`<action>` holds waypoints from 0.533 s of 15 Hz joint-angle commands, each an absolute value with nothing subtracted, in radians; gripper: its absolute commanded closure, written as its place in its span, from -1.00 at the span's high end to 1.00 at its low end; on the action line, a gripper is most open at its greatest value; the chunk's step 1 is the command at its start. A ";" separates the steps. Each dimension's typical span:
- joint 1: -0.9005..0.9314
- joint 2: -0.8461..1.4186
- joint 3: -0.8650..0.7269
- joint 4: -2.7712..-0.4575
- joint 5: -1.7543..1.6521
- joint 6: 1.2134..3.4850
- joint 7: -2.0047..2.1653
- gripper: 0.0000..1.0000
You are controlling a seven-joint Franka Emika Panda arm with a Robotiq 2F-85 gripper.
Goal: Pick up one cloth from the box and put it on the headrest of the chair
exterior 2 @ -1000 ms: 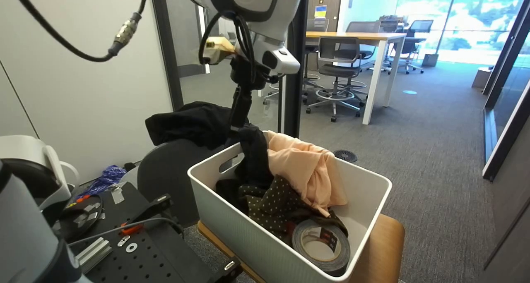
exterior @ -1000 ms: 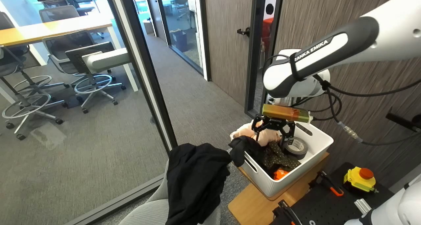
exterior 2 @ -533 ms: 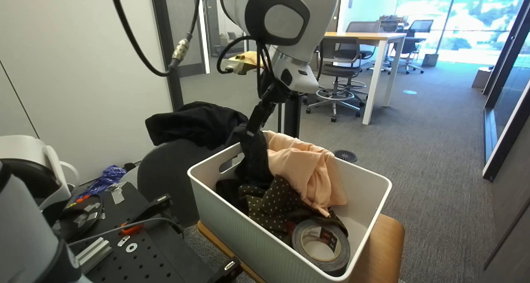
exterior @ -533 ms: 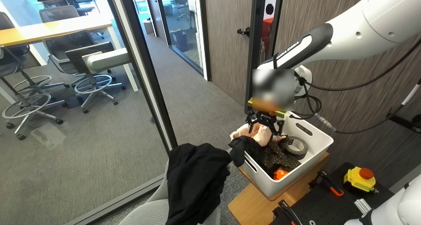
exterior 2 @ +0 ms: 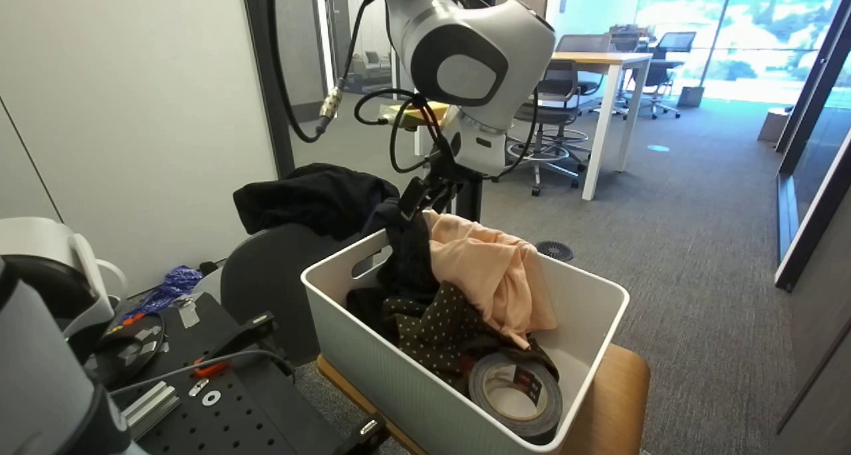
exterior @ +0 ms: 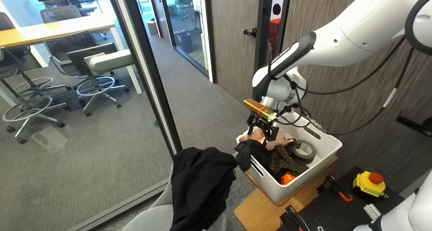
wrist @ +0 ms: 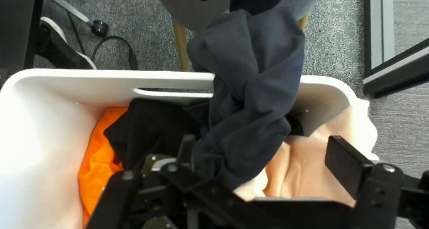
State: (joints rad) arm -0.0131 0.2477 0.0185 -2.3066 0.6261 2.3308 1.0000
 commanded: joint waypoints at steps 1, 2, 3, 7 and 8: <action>-0.004 0.302 0.020 -2.245 0.691 2.280 1.027 1.00; -0.001 0.312 0.019 -2.240 0.693 2.268 1.025 1.00; 0.001 0.321 0.018 -2.234 0.687 2.250 1.025 1.00; 0.011 0.346 0.015 -2.221 0.642 2.156 1.007 1.00; 0.013 0.351 0.014 -2.219 0.642 2.140 1.005 1.00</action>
State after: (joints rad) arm 0.0003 0.3282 0.0221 -2.2562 0.6593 2.2083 1.0046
